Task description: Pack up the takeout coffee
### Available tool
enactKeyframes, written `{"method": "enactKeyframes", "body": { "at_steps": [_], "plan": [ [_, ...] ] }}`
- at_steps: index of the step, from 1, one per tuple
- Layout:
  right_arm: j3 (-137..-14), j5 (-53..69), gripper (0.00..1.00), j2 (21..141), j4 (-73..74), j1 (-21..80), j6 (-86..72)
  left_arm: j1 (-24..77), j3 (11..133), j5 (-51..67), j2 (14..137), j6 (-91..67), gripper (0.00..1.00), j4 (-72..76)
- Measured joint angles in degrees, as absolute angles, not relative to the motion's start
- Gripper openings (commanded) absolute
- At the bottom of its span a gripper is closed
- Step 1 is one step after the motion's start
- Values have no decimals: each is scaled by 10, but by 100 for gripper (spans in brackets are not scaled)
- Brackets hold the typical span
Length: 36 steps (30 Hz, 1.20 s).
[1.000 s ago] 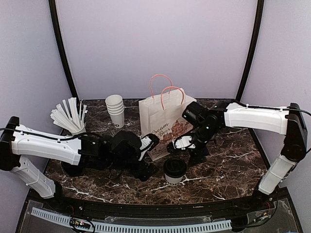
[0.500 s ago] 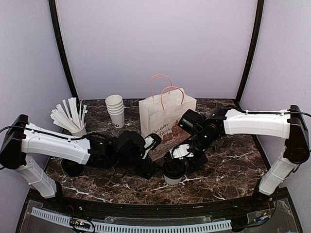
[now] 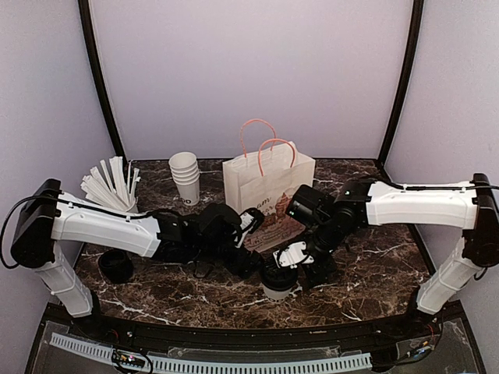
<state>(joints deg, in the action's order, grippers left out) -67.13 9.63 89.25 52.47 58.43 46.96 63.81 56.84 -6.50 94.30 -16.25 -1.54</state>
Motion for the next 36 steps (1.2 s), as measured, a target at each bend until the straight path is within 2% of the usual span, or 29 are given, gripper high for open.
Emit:
{"method": "enactKeyframes", "body": {
  "at_steps": [16,25,36],
  "plan": [
    [-661,103,79,876,558,602,460,632,612,-82,950,-127,84,-31],
    [-682,94,80,865,561,569,467,632,531,-84,797,-112,85,-54],
    [-712,104,80,913,542,563,475,635,441,-8,771,-116,85,-74]
  ]
}}
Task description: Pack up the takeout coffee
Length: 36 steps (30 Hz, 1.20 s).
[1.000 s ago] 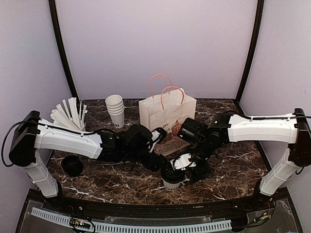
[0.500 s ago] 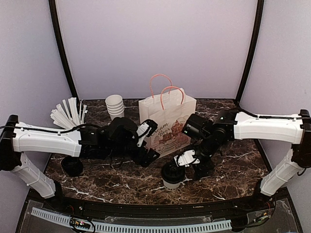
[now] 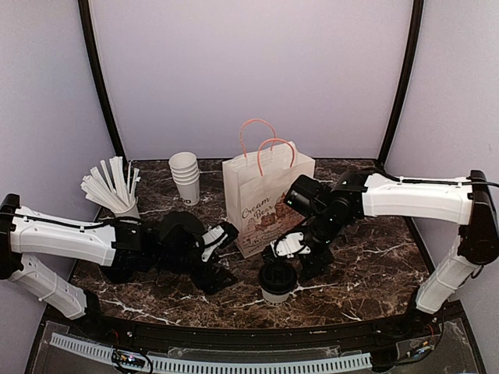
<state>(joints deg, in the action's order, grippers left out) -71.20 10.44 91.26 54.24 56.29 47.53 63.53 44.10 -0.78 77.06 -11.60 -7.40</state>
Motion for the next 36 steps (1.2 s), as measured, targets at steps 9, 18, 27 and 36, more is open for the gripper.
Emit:
{"method": "enactKeyframes", "body": {
  "at_steps": [9,18,27,36],
  "plan": [
    [-718,105,81,926,535,562,478,670,437,65,790,-93,86,-28],
    [-716,116,81,931,527,565,477,670,439,67,832,-79,87,22],
    [-685,115,81,921,528,573,473,653,464,69,887,-79,86,55],
    [-654,98,81,881,543,608,456,616,490,79,912,-64,86,60]
  ]
}}
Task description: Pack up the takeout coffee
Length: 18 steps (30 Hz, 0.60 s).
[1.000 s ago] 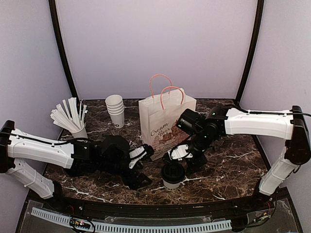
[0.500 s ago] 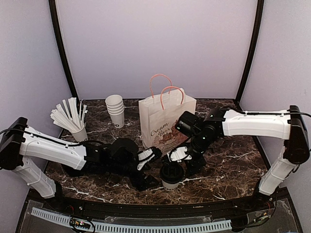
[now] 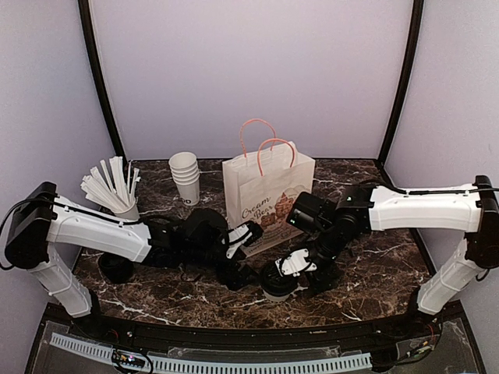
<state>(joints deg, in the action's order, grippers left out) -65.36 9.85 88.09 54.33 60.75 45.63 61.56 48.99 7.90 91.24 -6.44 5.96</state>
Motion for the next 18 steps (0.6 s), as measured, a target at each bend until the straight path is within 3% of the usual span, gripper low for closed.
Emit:
{"method": "enactKeyframes", "body": {
  "at_steps": [18],
  "plan": [
    [-628,97,81,853,573,579,451,589,518,70,929,-51,86,53]
  ]
}}
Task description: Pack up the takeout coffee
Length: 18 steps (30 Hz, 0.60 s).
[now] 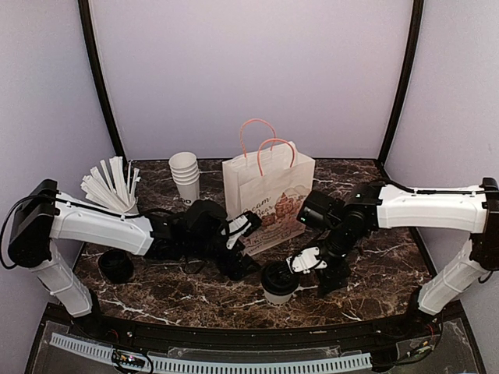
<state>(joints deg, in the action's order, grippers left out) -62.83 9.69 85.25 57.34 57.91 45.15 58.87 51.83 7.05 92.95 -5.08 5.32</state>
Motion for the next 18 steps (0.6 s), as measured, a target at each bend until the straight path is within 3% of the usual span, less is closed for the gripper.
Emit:
{"method": "enactKeyframes", "body": {
  "at_steps": [11,18],
  "plan": [
    [-762,103,85,857,588,559,471,589,485,25,801,-52,88,-5],
    [-819,126,88,899,584,586,480,589,488,-18,789,-65,88,-42]
  ]
}}
